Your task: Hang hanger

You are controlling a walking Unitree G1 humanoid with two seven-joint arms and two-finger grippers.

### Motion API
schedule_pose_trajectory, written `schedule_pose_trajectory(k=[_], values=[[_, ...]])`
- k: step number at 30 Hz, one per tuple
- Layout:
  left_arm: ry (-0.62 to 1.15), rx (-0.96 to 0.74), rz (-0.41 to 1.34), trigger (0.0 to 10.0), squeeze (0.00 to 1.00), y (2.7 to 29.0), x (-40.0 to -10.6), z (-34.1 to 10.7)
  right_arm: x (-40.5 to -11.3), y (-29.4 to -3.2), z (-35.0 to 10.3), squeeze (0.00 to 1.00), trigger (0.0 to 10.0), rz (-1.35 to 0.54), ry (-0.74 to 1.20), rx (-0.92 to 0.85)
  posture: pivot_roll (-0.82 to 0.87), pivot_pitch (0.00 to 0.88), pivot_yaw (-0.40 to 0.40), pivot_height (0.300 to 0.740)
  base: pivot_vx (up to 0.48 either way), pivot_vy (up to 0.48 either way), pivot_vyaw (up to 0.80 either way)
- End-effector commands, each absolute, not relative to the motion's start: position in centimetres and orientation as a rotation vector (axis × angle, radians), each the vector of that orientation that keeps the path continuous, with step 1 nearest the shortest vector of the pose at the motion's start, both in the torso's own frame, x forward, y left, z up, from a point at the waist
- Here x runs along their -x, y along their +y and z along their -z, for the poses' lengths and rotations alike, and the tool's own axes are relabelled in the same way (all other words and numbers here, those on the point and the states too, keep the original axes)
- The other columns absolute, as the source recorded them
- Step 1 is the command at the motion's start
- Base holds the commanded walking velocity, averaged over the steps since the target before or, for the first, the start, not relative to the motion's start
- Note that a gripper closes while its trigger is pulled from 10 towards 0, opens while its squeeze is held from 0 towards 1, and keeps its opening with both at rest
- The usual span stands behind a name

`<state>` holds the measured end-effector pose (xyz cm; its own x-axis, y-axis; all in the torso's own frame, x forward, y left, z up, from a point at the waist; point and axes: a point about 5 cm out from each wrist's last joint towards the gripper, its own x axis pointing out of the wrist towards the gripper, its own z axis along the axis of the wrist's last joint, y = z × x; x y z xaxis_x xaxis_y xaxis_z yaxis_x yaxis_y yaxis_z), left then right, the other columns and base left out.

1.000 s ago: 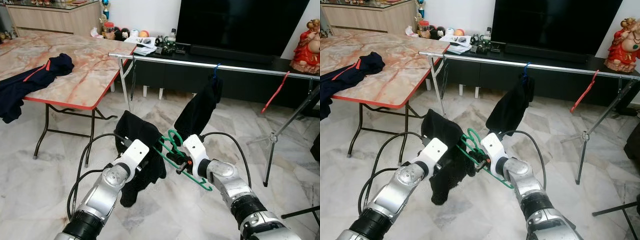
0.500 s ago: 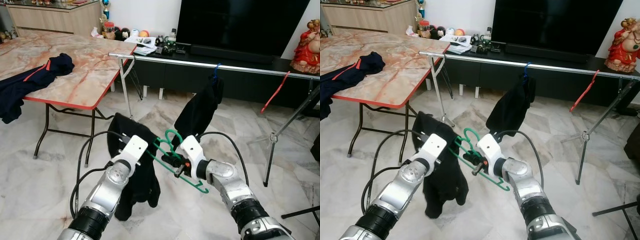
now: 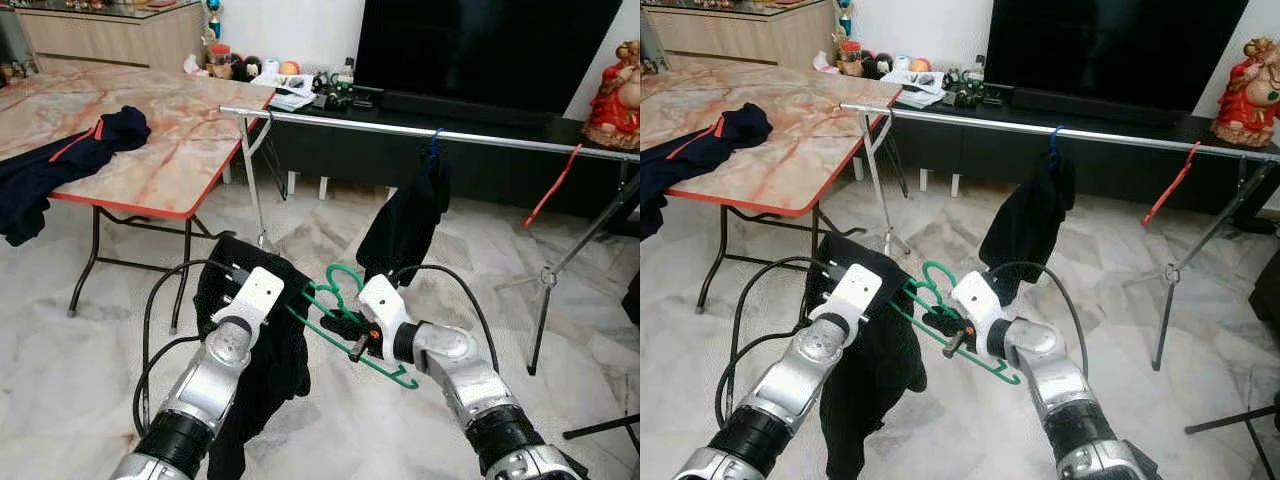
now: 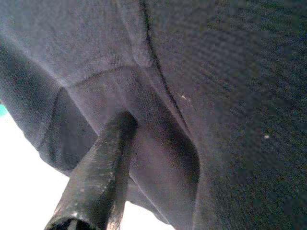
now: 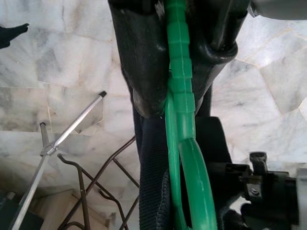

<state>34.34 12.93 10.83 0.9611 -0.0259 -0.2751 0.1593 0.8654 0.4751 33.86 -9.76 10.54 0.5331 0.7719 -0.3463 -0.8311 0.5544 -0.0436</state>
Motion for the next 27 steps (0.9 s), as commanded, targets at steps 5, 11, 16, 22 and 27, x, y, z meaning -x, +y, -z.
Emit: schedule_pose_trajectory(k=[5,11,16,22,27], values=[[0.303,-0.511,0.076,0.0,0.0,13.3,-34.4,-10.4,-33.8,-9.8,-11.8,0.0,0.0,-0.985,0.251,0.211,0.18,0.0,-0.096,0.74,0.0,0.0,0.0],[0.306,-0.505,0.074,0.0,0.0,13.3,-34.4,-10.3,-33.6,-9.8,-11.7,0.0,0.0,-0.992,0.257,0.213,0.18,0.0,-0.096,0.74,0.0,0.0,0.0],[0.297,-0.504,0.063,0.0,0.0,13.4,-34.5,-10.5,-33.4,-9.9,-11.9,0.0,0.0,-1.004,0.259,0.222,0.18,0.0,-0.096,0.74,0.0,0.0,0.0],[0.291,-0.503,0.057,0.0,0.0,13.4,-34.5,-10.6,-33.2,-10.2,-11.6,0.0,0.0,-1.011,0.27,0.243,0.18,0.0,-0.096,0.74,0.0,0.0,0.0],[0.274,-0.507,0.046,0.0,0.0,13.6,-34.5,-10.8,-32.9,-10.8,-11.0,0.0,0.0,-1.005,0.294,0.256,0.18,0.0,-0.094,0.74,0.0,0.0,0.0]])
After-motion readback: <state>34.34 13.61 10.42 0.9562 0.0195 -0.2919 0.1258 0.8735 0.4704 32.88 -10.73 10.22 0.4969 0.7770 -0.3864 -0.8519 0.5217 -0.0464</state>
